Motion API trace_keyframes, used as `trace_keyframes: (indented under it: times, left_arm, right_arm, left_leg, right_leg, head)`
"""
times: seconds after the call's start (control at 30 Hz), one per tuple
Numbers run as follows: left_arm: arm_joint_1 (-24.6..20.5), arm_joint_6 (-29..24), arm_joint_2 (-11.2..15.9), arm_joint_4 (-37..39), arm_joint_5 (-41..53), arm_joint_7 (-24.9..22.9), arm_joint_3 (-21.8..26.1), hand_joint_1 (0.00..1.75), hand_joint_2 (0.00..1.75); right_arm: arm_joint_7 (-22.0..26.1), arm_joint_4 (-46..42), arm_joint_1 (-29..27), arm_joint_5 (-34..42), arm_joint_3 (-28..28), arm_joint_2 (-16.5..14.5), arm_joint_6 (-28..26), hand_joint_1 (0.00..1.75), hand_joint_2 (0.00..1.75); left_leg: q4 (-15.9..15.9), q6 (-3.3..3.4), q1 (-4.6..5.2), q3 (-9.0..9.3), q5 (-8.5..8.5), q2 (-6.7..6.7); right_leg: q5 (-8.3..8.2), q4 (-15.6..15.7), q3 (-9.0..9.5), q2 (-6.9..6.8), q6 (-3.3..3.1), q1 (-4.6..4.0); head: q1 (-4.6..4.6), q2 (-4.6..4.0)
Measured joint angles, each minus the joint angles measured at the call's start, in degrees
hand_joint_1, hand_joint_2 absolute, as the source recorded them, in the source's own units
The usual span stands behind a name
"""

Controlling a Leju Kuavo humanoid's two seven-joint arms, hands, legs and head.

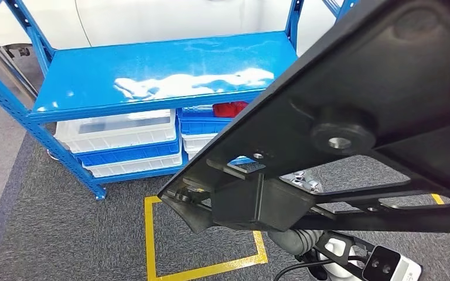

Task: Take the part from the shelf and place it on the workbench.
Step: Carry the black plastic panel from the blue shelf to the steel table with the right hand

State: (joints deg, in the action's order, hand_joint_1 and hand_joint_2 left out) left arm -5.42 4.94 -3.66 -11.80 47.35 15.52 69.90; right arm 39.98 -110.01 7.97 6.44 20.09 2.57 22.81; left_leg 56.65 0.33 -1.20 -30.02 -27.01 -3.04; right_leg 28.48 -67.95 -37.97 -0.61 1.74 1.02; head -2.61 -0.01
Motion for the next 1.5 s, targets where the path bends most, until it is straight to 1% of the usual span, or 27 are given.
trace_keyframes:
  times: [0.07,0.1,0.2,0.27,0.37,0.4,0.43,0.47,0.5,0.57,0.63,0.7,0.73,0.77,0.83,0.9,0.93,0.97,1.03,1.1,1.13,1.23,1.3,1.37,1.43,1.47,1.5]
  left_arm:
    - [-0.07,-1.37,-0.10,0.00,-0.17,0.64,0.23,0.00,0.00]
    - [-0.08,-1.97,-0.12,0.00,-0.20,0.98,0.40,0.00,0.00]
    - [-0.16,-3.12,-0.17,0.00,0.51,1.61,0.70,0.00,0.00]
    - [-0.22,-3.35,-0.24,0.00,1.11,1.57,0.68,0.00,0.00]
    - [0.07,-3.68,-0.21,0.00,1.52,0.83,0.67,0.00,0.00]
    - [0.21,-3.90,-0.19,0.00,1.64,0.45,0.68,0.00,0.00]
    - [0.30,-4.12,-0.19,0.00,1.76,0.08,0.68,0.00,0.00]
    - [0.34,-4.34,-0.19,0.00,1.85,-0.22,0.68,0.00,0.00]
    - [0.34,-4.55,-0.20,0.00,1.91,-0.40,0.68,0.00,0.00]
    - [0.37,-5.08,-0.15,0.00,1.98,-0.55,0.68,0.00,0.00]
    - [0.36,-5.54,-0.14,0.00,1.99,-0.55,0.68,0.00,0.00]
    - [0.20,-5.65,-0.26,0.00,1.93,-0.55,0.69,0.00,0.00]
    - [0.08,-5.63,-0.35,0.00,1.87,-0.58,0.69,0.00,0.00]
    - [0.00,-5.62,-0.43,0.00,1.79,-0.72,0.71,0.00,0.00]
    - [0.04,-5.69,-0.53,0.00,1.58,-1.40,0.73,0.00,0.00]
    - [0.23,-5.96,-0.56,0.00,1.41,-2.52,0.80,0.00,0.00]
    - [0.24,-6.12,-0.57,0.00,1.40,-3.14,0.83,0.00,0.00]
    - [0.19,-6.30,-0.60,0.00,1.45,-3.88,0.85,0.00,0.00]
    - [0.03,-6.80,-0.66,0.00,1.71,-5.71,0.85,0.00,0.00]
    - [-0.01,-7.55,-0.69,0.00,1.84,-7.64,0.87,0.00,0.00]
    - [0.01,-7.94,-0.67,0.00,1.74,-8.37,0.92,0.00,0.00]
    - [-0.03,-9.02,-0.57,-0.01,1.12,-9.65,1.25,0.00,0.00]
    - [-0.06,-9.72,-0.48,-0.02,0.50,-9.98,1.63,0.00,0.00]
    - [0.21,-10.33,-0.26,-0.02,-0.13,-10.02,2.23,0.00,0.00]
    - [0.65,-10.68,0.04,-0.02,-0.43,-9.89,2.77,0.00,0.00]
    - [0.79,-10.72,0.15,-0.02,-0.44,-9.73,2.97,0.00,0.00]
    - [0.86,-10.68,0.26,-0.03,-0.42,-9.55,3.12,0.00,0.00]
  right_arm:
    - [0.01,-0.51,0.09,0.09,0.01,0.04,0.33,1.50,1.75]
    - [0.02,-0.73,0.13,0.15,0.01,0.06,0.46,1.50,1.75]
    - [0.04,-1.50,0.15,0.15,-0.03,0.12,0.34,1.50,1.75]
    - [0.08,-2.44,0.12,0.15,-0.05,0.13,0.15,1.50,1.75]
    - [0.10,-3.67,-0.19,0.39,-0.07,0.05,0.51,1.50,1.75]
    - [0.09,-4.06,-0.47,0.50,-0.10,0.03,0.85,1.50,1.75]
    - [0.09,-4.47,-0.79,0.60,-0.14,-0.02,1.23,1.50,1.75]
    - [0.09,-4.87,-1.07,0.69,-0.20,-0.07,1.57,1.50,1.75]
    - [0.09,-5.25,-1.27,0.79,-0.25,-0.15,1.85,1.50,1.75]
    - [0.09,-5.68,-1.40,0.86,-0.37,-0.33,2.36,1.50,1.75]
    - [0.08,-5.79,-1.41,0.69,-0.45,-0.57,2.56,1.50,1.75]
    - [0.05,-5.78,-1.39,0.16,-0.46,-0.70,2.17,1.50,1.75]
    - [0.04,-5.78,-1.35,-0.11,-0.45,-0.71,1.91,1.50,1.75]
    - [0.03,-5.77,-1.25,-0.39,-0.41,-0.70,1.64,1.50,1.75]
    - [0.02,-5.71,-0.99,-0.90,-0.14,-0.69,0.95,1.50,1.75]
    - [0.01,-5.57,-0.83,-1.30,0.45,-0.64,-0.08,1.50,1.75]
    - [-0.01,-5.49,-0.78,-1.34,0.79,-0.59,-0.63,1.50,1.75]
    - [-0.01,-5.39,-0.64,-1.31,1.15,-0.51,-1.23,1.50,1.75]
    - [-0.02,-5.28,0.04,-1.01,1.82,-0.26,-2.53,1.50,1.75]
    - [-0.02,-5.24,0.99,-0.39,2.48,0.13,-3.88,1.50,1.75]
    - [0.00,-5.23,1.35,-0.09,2.74,0.33,-4.39,1.50,1.75]
    - [0.04,-5.20,1.78,0.58,3.17,0.93,-5.03,1.50,1.75]
    - [0.03,-5.16,1.91,0.78,3.36,1.17,-4.82,1.50,1.75]
    - [0.03,-5.09,1.88,0.78,3.57,1.26,-4.14,1.50,1.75]
    - [0.03,-5.02,1.39,0.65,3.63,1.26,-3.20,1.50,1.75]
    - [0.03,-5.01,1.03,0.58,3.53,1.24,-2.76,1.50,1.75]
    - [0.03,-5.00,0.65,0.53,3.36,1.21,-2.45,1.50,1.75]
  left_leg:
    - [0.47,-0.60,0.17,0.07,-0.50,-0.81]
    - [0.65,-0.93,0.32,0.07,-0.69,-1.19]
    - [0.67,-1.91,0.40,0.14,-0.97,-2.35]
    - [2.54,-2.42,0.16,-0.50,-2.58,-0.99]
    - [12.78,-2.63,0.05,-5.06,-7.87,1.99]
    - [15.89,-2.61,0.06,-6.61,-8.76,2.29]
    - [17.24,-2.53,0.06,-7.41,-8.57,2.45]
    - [16.33,-2.35,0.07,-7.18,-7.24,2.59]
    - [13.29,-2.06,0.08,-5.98,-5.03,3.06]
    - [5.64,-1.27,0.04,-2.85,-1.37,5.84]
    - [1.86,-0.86,0.13,-1.36,-0.46,7.79]
    - [1.18,-0.59,0.13,-1.11,-0.30,6.90]
    - [0.78,-0.29,0.02,-0.98,-0.01,6.26]
    - [0.38,0.01,-0.11,-0.83,0.30,5.51]
    - [-0.05,0.43,-0.09,-0.74,0.63,3.92]
    - [-0.02,0.57,0.05,-0.84,0.60,2.26]
    - [0.01,0.55,0.07,-0.87,0.56,1.47]
    - [0.04,0.50,0.07,-0.87,0.50,0.72]
    - [0.21,0.24,0.08,-0.79,0.28,-0.52]
    - [0.49,-0.27,0.30,-0.68,-0.06,-1.59]
    - [0.59,-0.58,0.41,-0.62,-0.20,-2.08]
    - [0.61,-1.57,0.49,-0.31,-0.54,-3.05]
    - [2.48,-2.11,0.29,-0.92,-2.14,-0.92]
    - [8.89,-2.34,0.16,-3.81,-5.78,1.84]
    - [16.01,-2.36,0.16,-7.24,-8.43,2.52]
    - [17.13,-2.34,0.15,-7.86,-8.18,2.57]
    - [15.94,-2.29,0.11,-7.42,-6.77,2.64]
  right_leg:
    - [-2.53,6.97,3.30,-1.95,-0.40,-0.28]
    - [-2.88,8.72,4.00,-2.46,-0.79,-0.50]
    - [-2.92,9.28,3.76,-1.27,-2.13,-0.76]
    - [-3.23,9.64,3.80,-0.28,-2.93,-0.58]
    - [-3.46,9.80,3.76,1.35,-3.58,-0.67]
    - [-3.48,9.77,3.75,2.05,-3.65,-0.78]
    - [-3.50,9.71,3.75,2.77,-3.68,-0.90]
    - [-3.50,9.63,3.77,3.51,-3.69,-0.99]
    - [-3.50,9.53,3.79,4.27,-3.67,-1.07]
    - [-3.50,9.28,3.67,5.69,-3.48,-1.15]
    - [-3.71,9.15,3.21,6.99,-2.85,-0.96]
    - [-4.12,9.32,2.85,8.23,-1.94,-0.72]
    - [-3.98,9.09,2.64,7.80,-1.57,-0.76]
    - [-3.28,8.08,2.11,6.62,-1.26,-0.87]
    - [-0.12,2.83,-0.41,3.12,-0.83,-0.90]
    - [2.99,-4.34,-3.78,1.49,-0.37,-0.54]
    - [3.30,-6.17,-4.56,1.17,-0.16,-0.34]
    - [2.65,-6.04,-4.34,0.90,0.00,-0.15]
    - [-0.79,0.36,-0.66,-0.27,0.04,0.07]
    - [-2.82,7.34,3.09,-2.43,-0.58,-0.34]
    - [-3.04,9.05,3.89,-3.03,-1.00,-0.60]
    - [-3.09,9.71,3.84,-1.88,-2.09,-0.81]
    - [-3.42,10.14,3.98,-0.83,-2.76,-0.51]
    - [-3.63,10.32,3.94,0.35,-3.26,-0.43]
    - [-3.70,10.28,3.84,1.81,-3.47,-0.54]
    - [-3.71,10.24,3.85,2.58,-3.48,-0.57]
    - [-3.71,10.18,3.90,3.35,-3.44,-0.57]
  head:
    - [-0.01,0.01]
    - [-0.01,0.01]
    - [-0.01,0.01]
    - [-0.02,0.01]
    - [-0.02,0.00]
    - [-0.02,0.00]
    - [-0.02,0.00]
    - [-0.02,0.00]
    - [-0.02,0.00]
    - [-0.02,0.01]
    - [-0.02,0.01]
    - [-0.02,0.01]
    - [-0.01,0.01]
    - [-0.01,0.01]
    - [0.02,0.00]
    - [0.02,0.00]
    - [0.02,0.00]
    - [0.02,0.00]
    - [0.03,0.00]
    - [0.02,0.00]
    - [0.02,0.00]
    - [0.02,0.01]
    - [0.02,0.01]
    - [0.01,0.01]
    - [0.01,0.01]
    - [0.01,0.01]
    - [0.01,0.01]
